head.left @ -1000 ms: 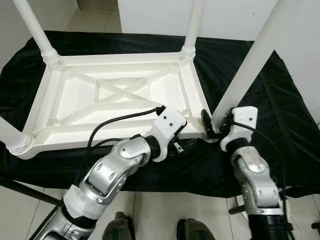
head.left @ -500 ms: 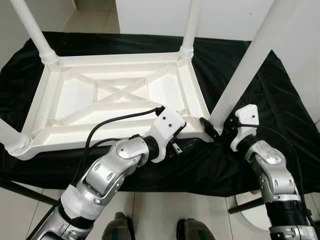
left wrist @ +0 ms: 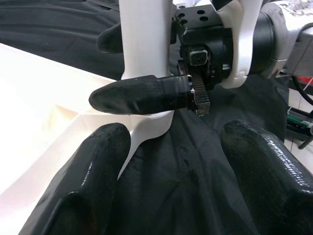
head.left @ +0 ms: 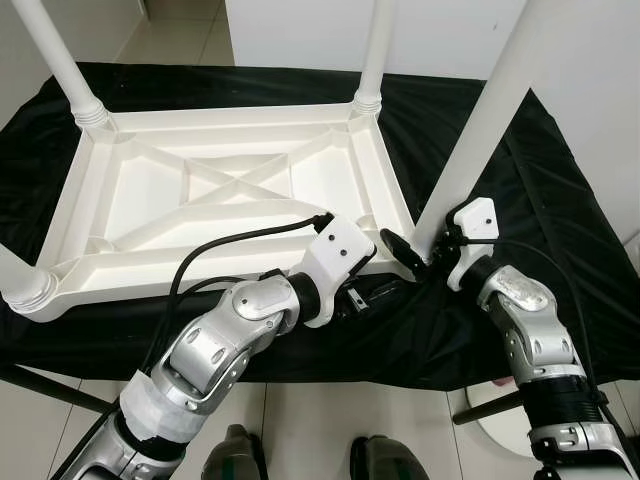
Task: Building children table
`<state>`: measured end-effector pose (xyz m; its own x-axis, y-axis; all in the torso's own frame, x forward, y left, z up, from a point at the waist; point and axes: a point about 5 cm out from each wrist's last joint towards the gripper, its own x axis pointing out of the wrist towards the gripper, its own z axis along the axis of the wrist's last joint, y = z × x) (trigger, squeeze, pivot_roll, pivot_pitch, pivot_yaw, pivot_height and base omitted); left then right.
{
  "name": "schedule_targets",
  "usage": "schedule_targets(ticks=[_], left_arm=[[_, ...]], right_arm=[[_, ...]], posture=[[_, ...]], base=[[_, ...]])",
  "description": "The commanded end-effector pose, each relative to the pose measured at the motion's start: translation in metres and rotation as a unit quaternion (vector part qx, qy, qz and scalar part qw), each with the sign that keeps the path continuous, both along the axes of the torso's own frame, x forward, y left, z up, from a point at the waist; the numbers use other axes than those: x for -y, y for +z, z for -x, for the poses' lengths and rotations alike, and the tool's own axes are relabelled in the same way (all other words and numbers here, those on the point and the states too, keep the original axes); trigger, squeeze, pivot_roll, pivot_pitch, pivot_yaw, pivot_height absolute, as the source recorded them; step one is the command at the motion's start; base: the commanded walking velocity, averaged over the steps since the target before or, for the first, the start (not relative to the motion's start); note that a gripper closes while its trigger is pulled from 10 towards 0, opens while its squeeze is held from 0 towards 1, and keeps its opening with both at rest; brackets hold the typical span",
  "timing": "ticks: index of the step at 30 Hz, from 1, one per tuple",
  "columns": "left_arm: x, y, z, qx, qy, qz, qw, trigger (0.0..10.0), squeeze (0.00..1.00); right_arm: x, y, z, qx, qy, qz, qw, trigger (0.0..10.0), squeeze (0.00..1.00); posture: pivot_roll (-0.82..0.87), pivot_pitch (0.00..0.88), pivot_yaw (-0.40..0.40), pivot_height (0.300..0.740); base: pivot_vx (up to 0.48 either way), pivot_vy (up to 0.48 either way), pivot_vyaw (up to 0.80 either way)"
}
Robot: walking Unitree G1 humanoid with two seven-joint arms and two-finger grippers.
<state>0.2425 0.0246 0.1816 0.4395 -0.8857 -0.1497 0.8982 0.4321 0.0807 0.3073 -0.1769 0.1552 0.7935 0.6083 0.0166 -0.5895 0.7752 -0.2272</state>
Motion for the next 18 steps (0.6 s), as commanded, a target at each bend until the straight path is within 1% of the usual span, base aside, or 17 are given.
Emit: schedule_targets(ticks=[1, 3, 4, 8, 9, 12, 13, 14, 18], left_arm=[[0.001, -0.002, 0.004, -0.01, -0.036, -0.007, 0.999, 10.0, 0.0], [0.002, -0.002, 0.005, -0.01, -0.036, -0.007, 0.999, 10.0, 0.0], [0.001, -0.002, 0.005, -0.011, -0.033, -0.006, 0.999, 10.0, 0.0], [0.001, -0.002, 0.005, -0.012, -0.03, -0.005, 0.999, 10.0, 0.0], [0.001, -0.002, 0.006, -0.015, -0.03, -0.004, 0.999, 10.0, 0.0], [0.001, -0.002, 0.006, -0.016, -0.03, -0.003, 0.999, 10.0, 0.0], [0.001, -0.003, 0.006, -0.016, -0.031, -0.003, 0.999, 10.0, 0.0], [0.002, -0.003, 0.006, -0.016, -0.033, -0.004, 0.999, 10.0, 0.0], [0.003, -0.002, 0.004, -0.014, -0.037, -0.005, 0.999, 10.0, 0.0]], right_arm=[[-0.005, -0.001, -0.002, -0.001, 0.015, 0.004, 1.0, 0.2, 0.0], [-0.003, -0.003, 0.0, -0.004, 0.013, 0.004, 1.0, 0.2, 0.0], [-0.002, -0.006, 0.002, -0.01, 0.015, 0.003, 1.0, 0.0, 0.0], [-0.001, -0.01, 0.007, -0.018, 0.015, -0.004, 1.0, 0.0, 0.0], [0.001, -0.014, 0.012, -0.025, 0.004, -0.015, 1.0, 0.0, 0.0], [0.002, -0.015, 0.014, -0.027, 0.0, -0.017, 0.999, 0.0, 0.0], [0.002, -0.017, 0.016, -0.031, -0.002, -0.019, 0.999, 0.7, 0.0], [0.002, -0.019, 0.017, -0.035, -0.004, -0.024, 0.999, 10.0, 0.0], [0.001, -0.02, 0.019, -0.036, -0.011, -0.025, 0.999, 10.0, 0.0]], posture=[[-0.05, 0.096, 0.0, 0.74], [-0.05, 0.104, -0.009, 0.74], [-0.05, 0.105, -0.01, 0.74], [-0.05, 0.109, -0.012, 0.74], [-0.06, 0.112, -0.012, 0.74], [-0.06, 0.112, -0.012, 0.74], [-0.06, 0.109, -0.009, 0.74], [-0.06, 0.105, -0.005, 0.74], [-0.07, 0.102, -0.001, 0.74]], base=[[0.0, 0.0, 0.0], [0.0, 0.0, 0.0], [0.0, 0.0, 0.0], [0.0, 0.0, 0.0], [0.0, 0.0, 0.0], [0.0, 0.0, 0.0], [0.0, 0.0, 0.0], [0.0, 0.0, 0.0], [0.0, 0.0, 0.0]])
